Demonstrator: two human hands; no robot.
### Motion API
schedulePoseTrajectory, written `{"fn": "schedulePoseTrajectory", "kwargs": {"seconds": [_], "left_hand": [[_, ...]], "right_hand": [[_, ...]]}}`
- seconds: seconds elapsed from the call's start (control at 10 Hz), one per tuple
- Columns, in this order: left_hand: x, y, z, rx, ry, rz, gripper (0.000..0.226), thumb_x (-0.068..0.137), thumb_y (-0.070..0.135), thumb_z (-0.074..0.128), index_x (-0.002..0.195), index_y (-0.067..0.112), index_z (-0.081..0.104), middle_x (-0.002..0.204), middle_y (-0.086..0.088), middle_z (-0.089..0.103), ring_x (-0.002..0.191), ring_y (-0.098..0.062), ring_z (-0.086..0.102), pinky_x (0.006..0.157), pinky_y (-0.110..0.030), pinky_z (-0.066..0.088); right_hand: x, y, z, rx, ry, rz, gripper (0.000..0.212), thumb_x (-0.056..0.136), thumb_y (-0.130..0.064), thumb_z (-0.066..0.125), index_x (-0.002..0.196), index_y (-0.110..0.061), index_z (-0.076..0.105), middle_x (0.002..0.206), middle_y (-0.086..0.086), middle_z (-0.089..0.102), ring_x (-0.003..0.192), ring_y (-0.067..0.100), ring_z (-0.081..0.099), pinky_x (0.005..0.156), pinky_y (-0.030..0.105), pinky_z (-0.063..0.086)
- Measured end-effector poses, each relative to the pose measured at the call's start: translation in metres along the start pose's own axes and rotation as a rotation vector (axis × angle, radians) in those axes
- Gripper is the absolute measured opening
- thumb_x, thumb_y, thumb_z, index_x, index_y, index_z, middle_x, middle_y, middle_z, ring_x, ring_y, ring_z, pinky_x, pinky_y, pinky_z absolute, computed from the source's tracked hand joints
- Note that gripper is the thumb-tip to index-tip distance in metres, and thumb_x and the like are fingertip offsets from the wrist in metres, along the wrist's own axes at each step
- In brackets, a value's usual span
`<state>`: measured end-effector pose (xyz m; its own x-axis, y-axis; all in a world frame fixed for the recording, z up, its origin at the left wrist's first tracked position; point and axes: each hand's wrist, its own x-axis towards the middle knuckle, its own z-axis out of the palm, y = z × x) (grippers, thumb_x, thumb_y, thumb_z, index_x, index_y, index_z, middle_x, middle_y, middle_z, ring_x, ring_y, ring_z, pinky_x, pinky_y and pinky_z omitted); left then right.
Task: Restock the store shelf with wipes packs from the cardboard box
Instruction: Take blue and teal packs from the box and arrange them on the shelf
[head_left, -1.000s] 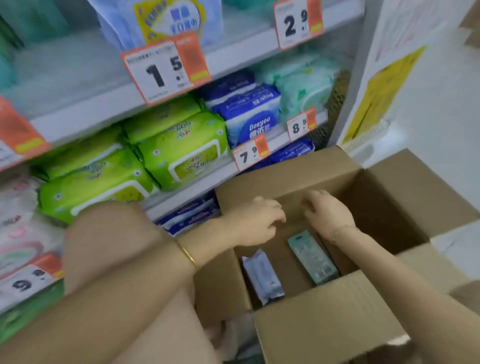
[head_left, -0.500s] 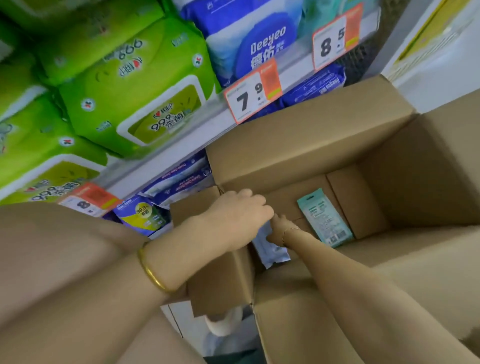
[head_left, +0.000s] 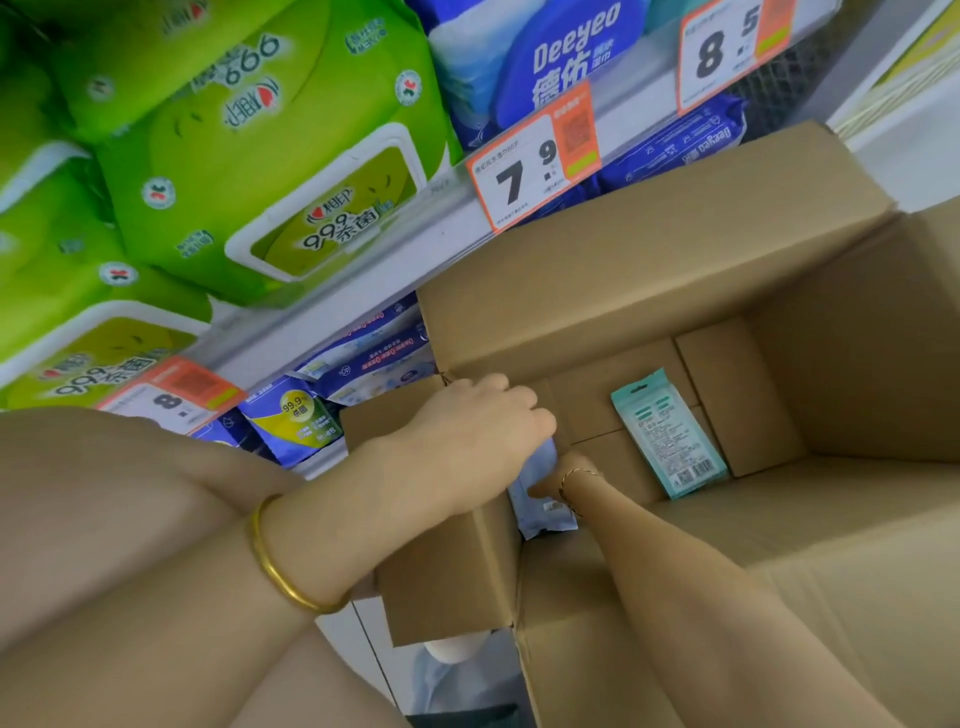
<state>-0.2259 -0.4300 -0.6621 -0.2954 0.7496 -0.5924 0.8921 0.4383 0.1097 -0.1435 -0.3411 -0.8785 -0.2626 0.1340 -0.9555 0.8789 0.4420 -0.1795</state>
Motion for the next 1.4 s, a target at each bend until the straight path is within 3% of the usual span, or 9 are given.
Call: {"fn": "schedulePoseTrajectory", "kwargs": {"seconds": [0.1, 0.5, 0.6, 0.7, 0.9, 1.1, 1.2, 1.3, 1.4], "left_hand": [[-0.001, -0.002, 0.000, -0.020, 0.046, 0.000, 0.032, 0.094, 0.010, 0.047, 0.124, 0.021, 0.046, 0.126, 0.002, 0.048, 0.116, -0.021, 0.043, 0.090, -0.033, 0.040], [-0.006, -0.008, 0.002, -0.042, 0.027, -0.018, 0.028, 0.098, 0.018, 0.041, 0.126, 0.019, 0.047, 0.126, -0.001, 0.048, 0.116, -0.021, 0.043, 0.091, -0.036, 0.043], [-0.005, -0.008, 0.002, -0.025, 0.033, -0.029, 0.029, 0.097, 0.017, 0.043, 0.126, 0.019, 0.046, 0.126, 0.000, 0.048, 0.117, -0.021, 0.043, 0.089, -0.034, 0.042], [-0.002, -0.007, 0.003, -0.002, 0.015, -0.032, 0.032, 0.096, 0.014, 0.045, 0.127, 0.020, 0.045, 0.127, 0.001, 0.048, 0.117, -0.021, 0.043, 0.091, -0.034, 0.043], [-0.003, -0.003, -0.004, -0.055, -0.072, -0.129, 0.029, 0.097, 0.020, 0.045, 0.125, 0.016, 0.045, 0.117, -0.004, 0.053, 0.103, -0.023, 0.056, 0.067, -0.032, 0.036], [-0.017, 0.024, -0.002, -0.352, -0.004, -0.108, 0.078, 0.077, 0.044, 0.068, 0.138, 0.018, 0.028, 0.140, -0.001, 0.035, 0.120, -0.022, 0.043, 0.090, -0.039, 0.048], [-0.020, 0.035, -0.005, -0.378, 0.261, -0.123, 0.078, 0.078, 0.039, 0.068, 0.142, 0.021, 0.026, 0.142, 0.001, 0.037, 0.128, -0.022, 0.039, 0.094, -0.042, 0.046], [-0.034, 0.027, -0.032, -0.645, 0.570, -0.141, 0.035, 0.078, 0.024, 0.061, 0.112, 0.017, 0.055, 0.107, 0.000, 0.061, 0.099, -0.019, 0.059, 0.078, -0.032, 0.048], [-0.063, 0.015, -0.062, -1.351, 0.529, -0.084, 0.015, 0.078, 0.015, 0.064, 0.092, 0.020, 0.070, 0.095, -0.004, 0.073, 0.088, -0.019, 0.068, 0.082, -0.041, 0.055]], "right_hand": [[-0.003, -0.002, 0.004, -0.097, 0.046, 0.054, 0.068, 0.079, -0.048, 0.064, 0.133, -0.011, 0.045, 0.127, 0.010, 0.052, 0.119, 0.027, 0.051, 0.095, 0.035, 0.045], [-0.008, 0.001, -0.007, 0.157, -0.119, 0.079, 0.053, 0.087, -0.015, 0.064, 0.132, 0.006, 0.044, 0.114, 0.015, 0.051, 0.098, 0.026, 0.047, 0.073, 0.035, 0.045], [-0.010, -0.003, 0.001, 0.088, -0.096, 0.067, 0.061, 0.085, -0.032, 0.066, 0.133, 0.000, 0.044, 0.132, 0.018, 0.051, 0.120, 0.032, 0.051, 0.095, 0.038, 0.046], [-0.017, -0.008, 0.009, -0.021, -0.057, 0.064, 0.062, 0.076, -0.042, 0.070, 0.124, -0.007, 0.051, 0.119, 0.010, 0.060, 0.111, 0.028, 0.058, 0.095, 0.038, 0.050], [-0.058, -0.014, -0.041, 0.396, -0.140, 0.030, 0.038, 0.083, -0.027, 0.063, 0.112, -0.002, 0.057, 0.103, 0.016, 0.067, 0.079, 0.025, 0.064, 0.083, 0.036, 0.056], [-0.152, -0.002, -0.096, 0.737, -0.164, -0.136, 0.021, 0.083, -0.034, 0.058, 0.088, -0.014, 0.061, 0.079, 0.003, 0.065, 0.067, 0.016, 0.062, 0.060, 0.025, 0.047], [-0.193, -0.008, -0.104, 0.755, -0.142, -0.249, 0.030, 0.086, -0.041, 0.051, 0.084, -0.013, 0.061, 0.075, 0.004, 0.063, 0.056, 0.015, 0.063, 0.056, 0.022, 0.046], [-0.235, -0.009, -0.115, 0.742, -0.076, -0.434, 0.054, 0.092, -0.055, 0.035, 0.083, -0.010, 0.064, 0.072, 0.003, 0.063, 0.054, 0.014, 0.064, 0.050, 0.019, 0.049], [-0.268, -0.005, -0.131, 0.690, 0.291, -0.621, 0.048, 0.093, -0.050, 0.044, 0.077, -0.009, 0.063, 0.071, 0.008, 0.064, 0.059, 0.019, 0.060, 0.054, 0.026, 0.050]]}}
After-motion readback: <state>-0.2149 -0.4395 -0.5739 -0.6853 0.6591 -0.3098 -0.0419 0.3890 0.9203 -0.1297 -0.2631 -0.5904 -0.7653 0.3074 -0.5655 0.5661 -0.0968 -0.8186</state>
